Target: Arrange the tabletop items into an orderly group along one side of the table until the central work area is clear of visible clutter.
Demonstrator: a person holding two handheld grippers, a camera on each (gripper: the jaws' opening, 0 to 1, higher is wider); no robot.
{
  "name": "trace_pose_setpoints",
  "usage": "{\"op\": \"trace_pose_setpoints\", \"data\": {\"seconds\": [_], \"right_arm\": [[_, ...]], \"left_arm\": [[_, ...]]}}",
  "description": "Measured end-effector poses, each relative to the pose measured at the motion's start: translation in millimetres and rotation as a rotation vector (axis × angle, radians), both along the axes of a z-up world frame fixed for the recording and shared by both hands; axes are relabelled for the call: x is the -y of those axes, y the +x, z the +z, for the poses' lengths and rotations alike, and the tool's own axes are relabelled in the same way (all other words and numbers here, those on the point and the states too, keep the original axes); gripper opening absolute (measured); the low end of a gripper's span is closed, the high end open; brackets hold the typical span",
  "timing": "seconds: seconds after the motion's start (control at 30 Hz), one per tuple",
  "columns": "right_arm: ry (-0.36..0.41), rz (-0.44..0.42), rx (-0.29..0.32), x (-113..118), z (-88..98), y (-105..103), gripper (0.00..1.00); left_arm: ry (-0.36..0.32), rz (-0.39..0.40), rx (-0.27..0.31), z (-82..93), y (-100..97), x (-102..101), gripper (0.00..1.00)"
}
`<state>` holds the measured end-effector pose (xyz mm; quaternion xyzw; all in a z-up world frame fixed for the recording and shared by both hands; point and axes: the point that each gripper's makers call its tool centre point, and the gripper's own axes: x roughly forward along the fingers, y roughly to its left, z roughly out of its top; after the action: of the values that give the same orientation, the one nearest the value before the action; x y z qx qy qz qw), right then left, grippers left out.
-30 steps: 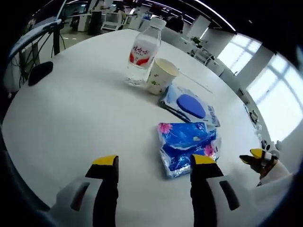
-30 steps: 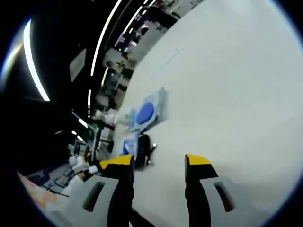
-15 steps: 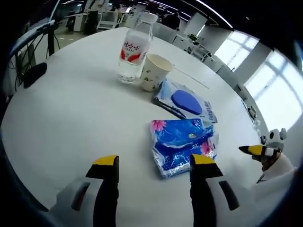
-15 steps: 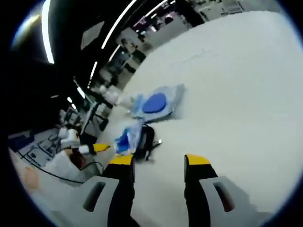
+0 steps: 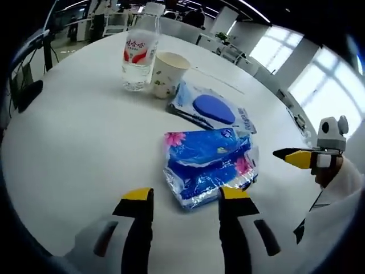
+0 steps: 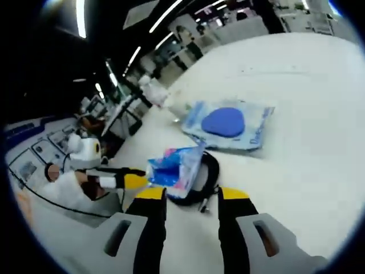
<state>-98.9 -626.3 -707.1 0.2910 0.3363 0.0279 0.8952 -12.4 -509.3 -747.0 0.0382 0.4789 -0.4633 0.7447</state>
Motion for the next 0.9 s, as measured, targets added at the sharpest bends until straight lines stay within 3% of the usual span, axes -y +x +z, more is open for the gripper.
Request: {"op": "trace_pose_setpoints", "data": {"seconds": [0.13,0.27,0.37,0.43,0.57,0.73,0.9], "right_arm": [[-0.031,0.062,-0.038,-16,-14.1,12,0.32],[-0.054,0.083,-0.028,-30,-20.2,25,0.32],[-0.140,0.135,-0.118,-30,-40.7,17,0.20],[-0.123,0.127,-0.095,-33,-36.3,18,0.12],[-0.180,0.121,-0.089,-26,-33.5,15,0.03],[-0.091,0.031,-0.042,-17,-20.7,14,0.01],[-0.070,0.002,-0.025,-7,-12.4,6,0.00]], "left_arm": [[0.010,0.016,0.002,-7.9,-2.0,1,0.38],[0.016,0.035,-0.005,-14.2,-1.3,-2,0.34],[0.007,0.035,0.018,-12.4,-0.9,0,0.23],[0.006,0.044,0.023,-12.2,0.1,0,0.14],[0.024,0.029,0.052,-9.3,-1.4,0,0.04],[-0.023,0.044,0.050,2.5,-1.1,7,0.02],[-0.040,0.008,0.069,15.7,-7.2,20,0.02]]}}
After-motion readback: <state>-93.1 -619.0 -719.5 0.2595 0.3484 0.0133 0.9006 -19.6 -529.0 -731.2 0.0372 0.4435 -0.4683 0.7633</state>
